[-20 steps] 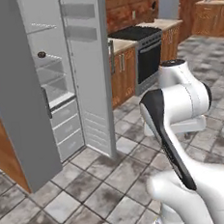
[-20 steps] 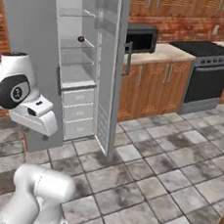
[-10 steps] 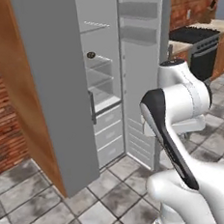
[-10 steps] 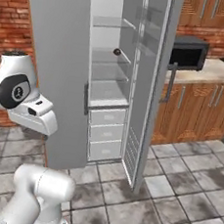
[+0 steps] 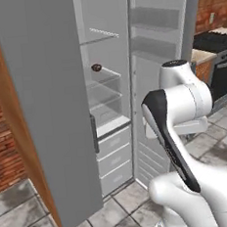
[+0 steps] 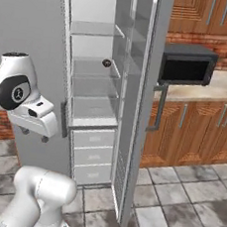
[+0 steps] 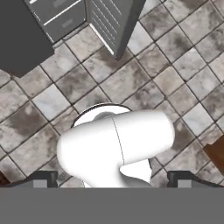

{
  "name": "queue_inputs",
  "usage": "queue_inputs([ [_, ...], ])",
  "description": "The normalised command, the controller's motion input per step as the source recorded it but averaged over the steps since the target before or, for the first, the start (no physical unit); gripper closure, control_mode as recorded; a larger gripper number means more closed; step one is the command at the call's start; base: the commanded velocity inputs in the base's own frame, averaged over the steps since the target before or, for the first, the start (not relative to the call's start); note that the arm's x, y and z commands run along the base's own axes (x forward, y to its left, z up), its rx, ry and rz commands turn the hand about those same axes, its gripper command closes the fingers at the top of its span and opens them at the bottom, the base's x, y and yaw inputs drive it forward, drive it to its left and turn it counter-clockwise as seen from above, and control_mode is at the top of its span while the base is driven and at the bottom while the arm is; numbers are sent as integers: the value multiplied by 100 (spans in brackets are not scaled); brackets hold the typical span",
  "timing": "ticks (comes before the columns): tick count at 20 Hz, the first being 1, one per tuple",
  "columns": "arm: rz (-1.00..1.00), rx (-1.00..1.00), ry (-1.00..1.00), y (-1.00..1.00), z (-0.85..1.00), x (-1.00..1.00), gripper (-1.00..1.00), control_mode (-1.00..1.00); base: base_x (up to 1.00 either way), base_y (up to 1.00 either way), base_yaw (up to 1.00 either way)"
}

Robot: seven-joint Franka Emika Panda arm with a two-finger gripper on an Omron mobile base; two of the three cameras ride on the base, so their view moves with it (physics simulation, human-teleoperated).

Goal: Open the fridge, remove the mango, potato, and fish, and place them on any counter.

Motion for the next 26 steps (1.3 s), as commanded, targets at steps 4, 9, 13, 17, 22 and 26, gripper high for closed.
queue_inputs([
  [4,0,0,0,0,0,0,-100,100,83,-28,28],
  [9,0,0,0,0,0,0,-100,100,72,-16,32],
  [13,0,0,0,0,0,0,-100,100,75,-34,27],
  [17,0,0,0,0,0,0,-100,100,72,-33,21],
  [22,0,0,0,0,0,0,-100,100,64,-17,11],
  [26,0,0,0,0,0,0,-100,100,69,0,2],
])
